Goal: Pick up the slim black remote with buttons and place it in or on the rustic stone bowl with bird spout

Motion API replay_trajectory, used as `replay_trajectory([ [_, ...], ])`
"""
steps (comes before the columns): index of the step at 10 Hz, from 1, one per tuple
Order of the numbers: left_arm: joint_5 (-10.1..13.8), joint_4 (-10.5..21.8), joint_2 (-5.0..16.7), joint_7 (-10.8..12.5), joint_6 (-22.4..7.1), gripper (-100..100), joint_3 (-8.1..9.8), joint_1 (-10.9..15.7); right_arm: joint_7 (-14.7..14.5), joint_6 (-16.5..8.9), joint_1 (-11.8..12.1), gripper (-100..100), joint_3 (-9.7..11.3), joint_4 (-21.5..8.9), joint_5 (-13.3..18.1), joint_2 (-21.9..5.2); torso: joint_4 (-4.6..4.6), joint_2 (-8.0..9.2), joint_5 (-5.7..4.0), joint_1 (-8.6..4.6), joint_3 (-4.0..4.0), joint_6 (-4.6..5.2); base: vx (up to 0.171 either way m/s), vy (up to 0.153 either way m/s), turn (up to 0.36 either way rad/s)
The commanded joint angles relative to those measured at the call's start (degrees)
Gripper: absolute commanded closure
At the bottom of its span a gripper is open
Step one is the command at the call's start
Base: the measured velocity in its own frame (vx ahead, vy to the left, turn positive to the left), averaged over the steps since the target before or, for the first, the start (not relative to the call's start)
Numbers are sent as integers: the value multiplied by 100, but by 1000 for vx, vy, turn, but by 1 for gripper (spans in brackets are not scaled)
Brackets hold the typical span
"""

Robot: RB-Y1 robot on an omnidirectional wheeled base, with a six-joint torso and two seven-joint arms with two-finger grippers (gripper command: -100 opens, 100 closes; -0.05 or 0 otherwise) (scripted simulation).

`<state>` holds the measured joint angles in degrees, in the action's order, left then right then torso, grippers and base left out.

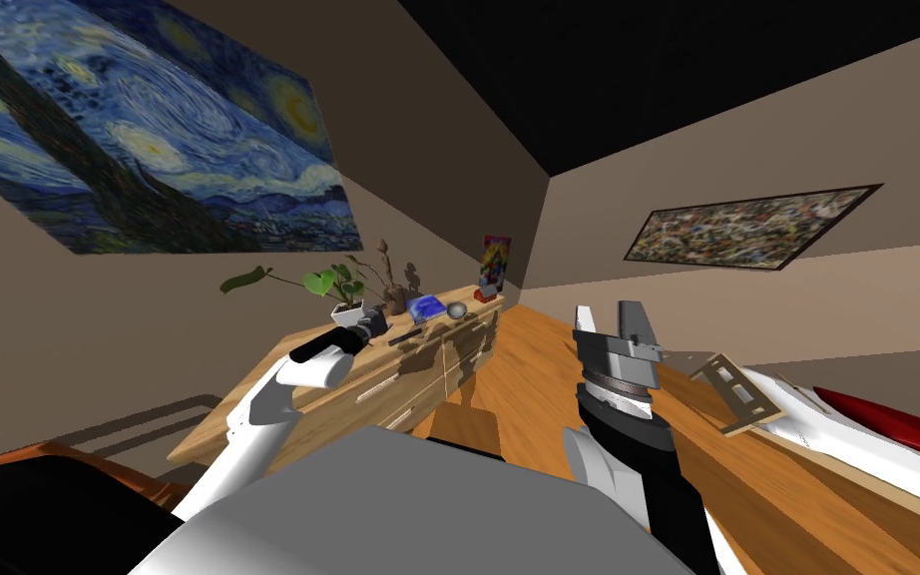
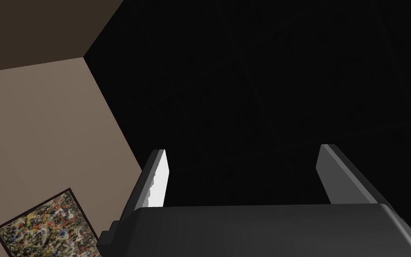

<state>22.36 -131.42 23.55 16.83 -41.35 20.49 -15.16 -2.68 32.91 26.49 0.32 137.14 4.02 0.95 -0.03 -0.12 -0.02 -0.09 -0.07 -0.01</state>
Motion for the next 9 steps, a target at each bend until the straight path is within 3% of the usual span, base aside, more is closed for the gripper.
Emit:
replay_trajectory([
  [1, 75, 42, 63, 63, -286, -100, 62, 11, 0, 0, 0, 0, 0, 0, 0, 0, 0, 0, 0, 0, 0, 0, 41, -31, -32],
  [5, 188, 137, 157, 176, -828, -100, 159, 50, 0, 0, 0, 0, 0, 0, 0, 0, -1, -2, 0, 2, -1, -1, 32, -17, -22],
  [6, 301, 241, 248, 286, -1011, -100, 252, 84, 0, 0, 0, 0, 0, 0, 0, 0, 1, 4, 1, 5, 2, -1, 45, -21, -57],
  [8, 301, 241, 248, 286, -1276, -100, 252, 84, 0, 0, 0, 0, 0, 0, 0, 0, -1, -3, 0, 1, -2, -1, 35, -18, -17],
  [9, 414, 353, 334, 394, -1493, -100, 342, 114, 0, 0, 0, 0, 0, 0, 0, 0, 0, 4, 1, 5, 1, -1, 40, -14, -50],
])
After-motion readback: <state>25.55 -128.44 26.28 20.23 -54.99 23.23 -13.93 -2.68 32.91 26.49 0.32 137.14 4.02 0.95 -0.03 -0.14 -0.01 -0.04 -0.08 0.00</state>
